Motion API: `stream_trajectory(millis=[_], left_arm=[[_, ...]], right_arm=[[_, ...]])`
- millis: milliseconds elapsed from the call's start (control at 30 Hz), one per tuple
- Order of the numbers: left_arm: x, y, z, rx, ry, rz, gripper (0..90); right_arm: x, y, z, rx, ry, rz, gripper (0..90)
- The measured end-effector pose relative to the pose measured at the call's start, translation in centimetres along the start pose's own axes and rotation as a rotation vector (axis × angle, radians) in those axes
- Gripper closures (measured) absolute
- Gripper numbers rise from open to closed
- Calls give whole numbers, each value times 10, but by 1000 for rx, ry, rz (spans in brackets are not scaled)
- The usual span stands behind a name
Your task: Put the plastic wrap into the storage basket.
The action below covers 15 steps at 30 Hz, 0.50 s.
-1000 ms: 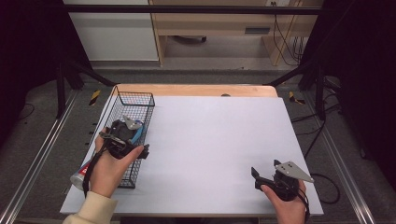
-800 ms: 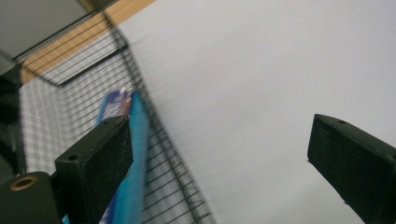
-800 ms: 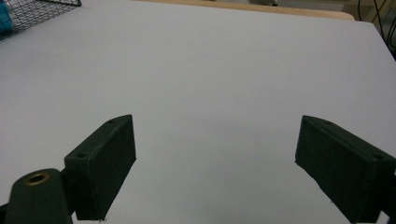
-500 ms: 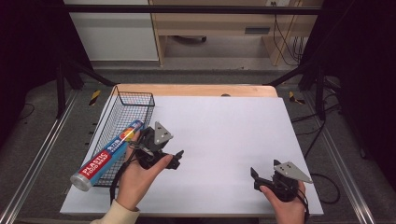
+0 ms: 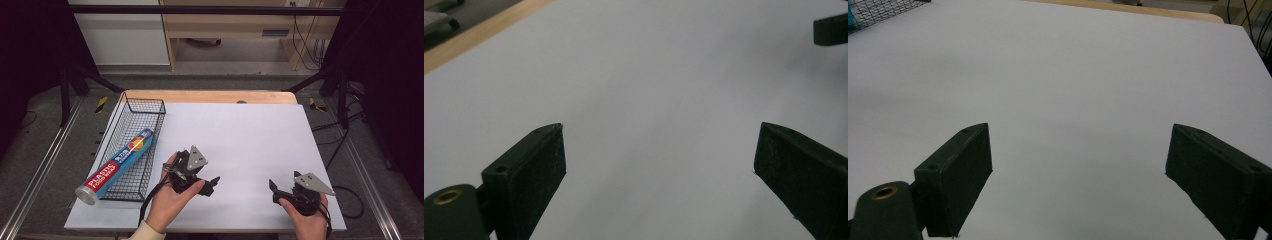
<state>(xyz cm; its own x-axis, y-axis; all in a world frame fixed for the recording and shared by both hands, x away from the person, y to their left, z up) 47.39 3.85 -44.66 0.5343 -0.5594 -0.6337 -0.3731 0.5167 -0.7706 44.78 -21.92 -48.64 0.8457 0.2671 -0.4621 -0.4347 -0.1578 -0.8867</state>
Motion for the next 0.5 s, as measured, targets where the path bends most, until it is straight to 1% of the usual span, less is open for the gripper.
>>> stream_trajectory(millis=[67, 100, 167, 200, 233, 267, 367, 400, 433, 467, 500], left_arm=[[9, 9, -1, -8, 15, 12, 66], [16, 20, -1, -20, 31, 26, 66], [21, 31, 1, -21, 39, 42, 65], [21, 31, 1, -21, 39, 42, 65], [23, 41, 3, -37, 60, 40, 65], [23, 41, 3, -37, 60, 40, 65], [22, 52, 7, -50, 72, 15, 65], [19, 60, 9, -47, 84, -1, 62], [16, 63, 9, -42, 88, -9, 58], [16, 63, 9, -42, 88, -9, 53], [14, 65, 10, -32, 92, -10, 53]], right_arm=[[0, 0, -1, -2, 2, 1, 116], [0, 0, 0, 1, 1, 2, 114], [0, 1, -1, -7, 5, 4, 113], [0, 1, -1, -7, 5, 4, 113], [1, 1, 0, -8, 3, 8, 108], [1, 1, 0, -8, 3, 8, 108], [2, 1, 0, -10, 6, 12, 85], [4, 2, 1, -26, -6, 29, 65], [4, 2, 2, -33, -6, 31, 56], [4, 2, 2, -33, -6, 31, 56], [5, 3, 3, -28, -11, 37, 36]])
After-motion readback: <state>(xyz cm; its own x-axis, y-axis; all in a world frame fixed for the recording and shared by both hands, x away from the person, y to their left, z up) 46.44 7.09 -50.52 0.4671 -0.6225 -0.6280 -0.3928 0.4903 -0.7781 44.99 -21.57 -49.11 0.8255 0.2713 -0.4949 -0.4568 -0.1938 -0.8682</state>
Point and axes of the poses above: each handheld gripper's, and its own axes: x roughly forward along the jaws, y roughly out of its underside, z roughly to its left, the point moved 8 cm from there along x, roughly forward along the jaws, and after that the axes turned 2 degrees about -x, right-handed, at the moved point
